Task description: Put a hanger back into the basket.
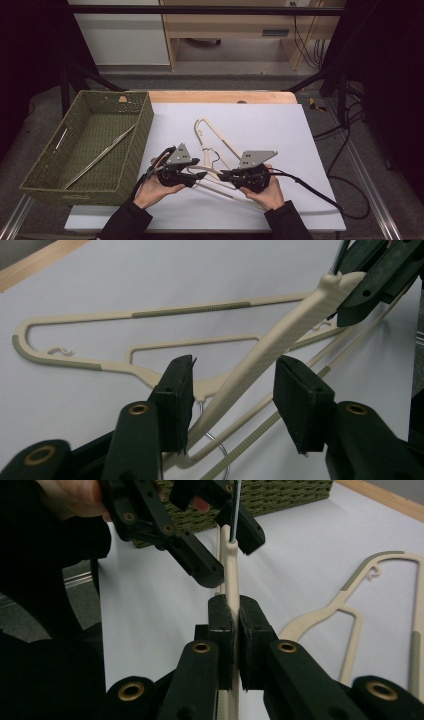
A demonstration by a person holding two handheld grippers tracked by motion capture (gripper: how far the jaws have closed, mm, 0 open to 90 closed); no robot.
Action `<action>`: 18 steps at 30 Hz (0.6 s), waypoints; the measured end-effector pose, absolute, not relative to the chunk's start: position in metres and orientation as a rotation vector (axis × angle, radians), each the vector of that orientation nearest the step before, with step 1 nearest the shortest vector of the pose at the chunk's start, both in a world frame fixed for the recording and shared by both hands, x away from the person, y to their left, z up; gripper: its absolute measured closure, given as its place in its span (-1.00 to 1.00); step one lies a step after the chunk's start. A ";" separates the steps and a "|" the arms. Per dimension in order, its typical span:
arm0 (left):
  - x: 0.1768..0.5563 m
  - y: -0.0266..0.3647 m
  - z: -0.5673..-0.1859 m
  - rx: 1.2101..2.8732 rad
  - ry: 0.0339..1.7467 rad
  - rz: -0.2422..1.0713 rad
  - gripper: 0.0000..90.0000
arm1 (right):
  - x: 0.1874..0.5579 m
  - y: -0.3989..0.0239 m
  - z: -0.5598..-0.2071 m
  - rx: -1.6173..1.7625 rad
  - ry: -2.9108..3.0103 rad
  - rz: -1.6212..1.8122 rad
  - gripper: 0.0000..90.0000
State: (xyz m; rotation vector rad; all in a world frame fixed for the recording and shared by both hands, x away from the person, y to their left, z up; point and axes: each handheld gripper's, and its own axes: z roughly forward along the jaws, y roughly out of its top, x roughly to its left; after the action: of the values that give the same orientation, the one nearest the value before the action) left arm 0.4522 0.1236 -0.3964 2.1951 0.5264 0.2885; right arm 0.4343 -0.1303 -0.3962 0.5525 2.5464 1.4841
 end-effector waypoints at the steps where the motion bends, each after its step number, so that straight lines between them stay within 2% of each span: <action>1: 0.452 0.123 -0.397 2.202 0.526 0.283 0.22 | 0.434 -0.130 -0.396 0.549 2.553 1.483 0.93; 3: 0.452 0.123 -0.397 2.209 0.521 0.271 0.32 | 0.434 -0.128 -0.397 0.539 2.566 1.481 0.93; 18: 0.446 0.119 -0.396 2.349 0.442 0.313 0.58 | 0.434 -0.126 -0.398 0.513 2.595 1.458 0.87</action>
State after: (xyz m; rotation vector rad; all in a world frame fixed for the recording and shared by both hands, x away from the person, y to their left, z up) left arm 0.4458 0.1186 -0.3962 2.3492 0.4416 0.3131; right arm 0.4338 -0.1260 -0.3975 0.5127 2.5947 1.4583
